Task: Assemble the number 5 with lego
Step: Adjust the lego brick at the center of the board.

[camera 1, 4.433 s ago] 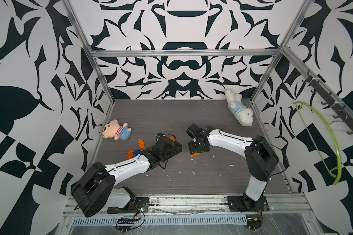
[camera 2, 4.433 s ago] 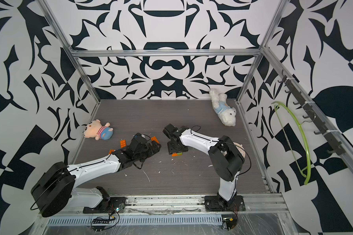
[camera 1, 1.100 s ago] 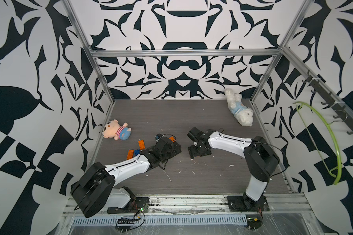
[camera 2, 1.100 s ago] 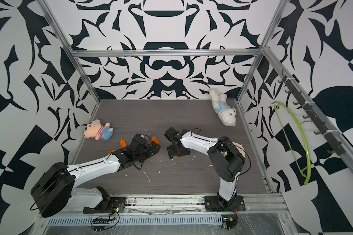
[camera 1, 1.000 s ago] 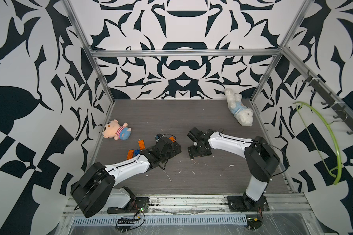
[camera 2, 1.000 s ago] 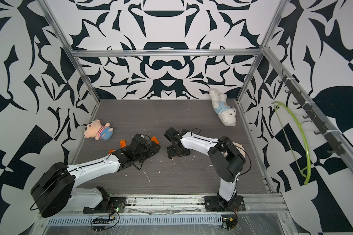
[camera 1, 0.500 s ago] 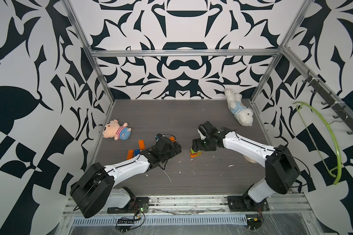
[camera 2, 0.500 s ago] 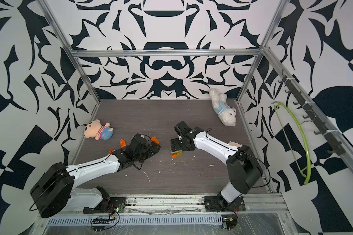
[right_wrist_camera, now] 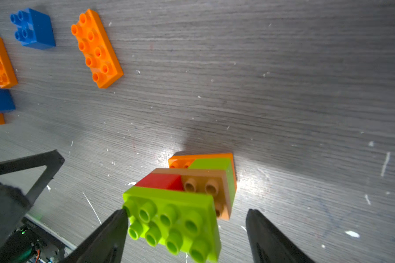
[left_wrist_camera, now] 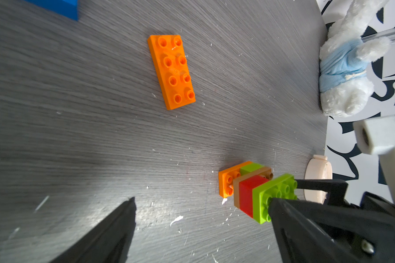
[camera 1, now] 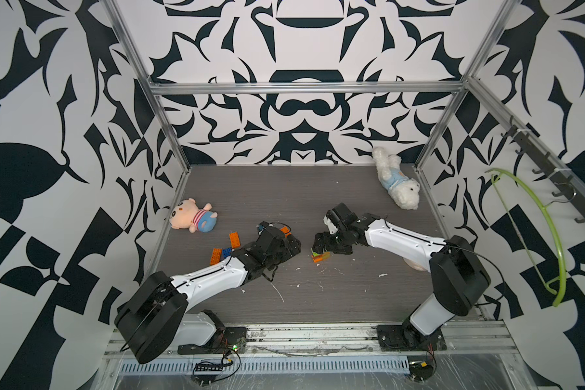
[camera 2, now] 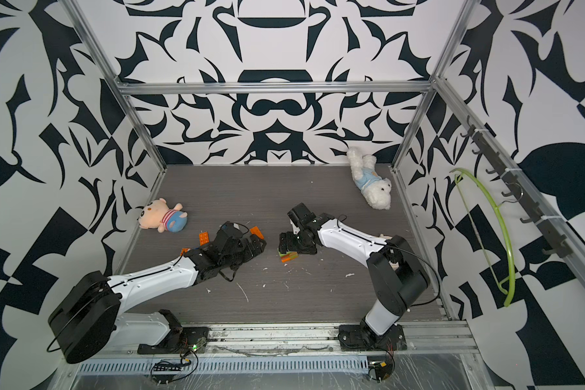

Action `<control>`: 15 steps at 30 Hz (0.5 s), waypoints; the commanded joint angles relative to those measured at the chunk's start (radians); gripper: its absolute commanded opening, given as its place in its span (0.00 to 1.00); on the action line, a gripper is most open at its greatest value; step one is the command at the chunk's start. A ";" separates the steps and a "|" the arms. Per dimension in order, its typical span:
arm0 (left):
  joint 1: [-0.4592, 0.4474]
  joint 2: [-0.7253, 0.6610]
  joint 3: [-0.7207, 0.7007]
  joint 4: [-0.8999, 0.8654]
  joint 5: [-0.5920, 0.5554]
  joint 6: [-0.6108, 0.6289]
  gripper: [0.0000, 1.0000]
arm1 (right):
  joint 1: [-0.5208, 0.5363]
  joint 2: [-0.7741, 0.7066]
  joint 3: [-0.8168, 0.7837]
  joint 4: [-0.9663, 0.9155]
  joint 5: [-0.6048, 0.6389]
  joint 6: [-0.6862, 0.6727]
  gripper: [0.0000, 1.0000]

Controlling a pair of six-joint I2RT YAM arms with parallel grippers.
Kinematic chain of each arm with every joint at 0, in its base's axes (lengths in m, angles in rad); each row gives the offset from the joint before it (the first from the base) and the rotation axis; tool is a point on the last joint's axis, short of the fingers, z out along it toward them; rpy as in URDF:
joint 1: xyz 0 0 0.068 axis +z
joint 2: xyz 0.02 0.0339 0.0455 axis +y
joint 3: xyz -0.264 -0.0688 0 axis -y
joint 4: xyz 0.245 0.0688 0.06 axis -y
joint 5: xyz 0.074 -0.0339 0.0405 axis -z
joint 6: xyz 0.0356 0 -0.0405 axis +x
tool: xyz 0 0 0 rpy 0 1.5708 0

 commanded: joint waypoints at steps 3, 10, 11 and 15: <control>0.003 -0.003 0.029 -0.014 0.006 0.014 0.99 | 0.028 -0.032 -0.028 0.018 -0.046 0.033 0.85; 0.002 0.012 0.039 -0.014 0.013 0.017 0.99 | 0.038 -0.038 -0.038 0.037 -0.064 0.045 0.85; 0.003 0.013 0.041 -0.014 0.014 0.018 0.99 | 0.038 -0.036 -0.036 0.036 -0.059 0.047 0.85; 0.003 0.014 0.043 -0.014 0.016 0.018 0.99 | 0.038 -0.029 -0.024 0.024 -0.019 0.045 0.82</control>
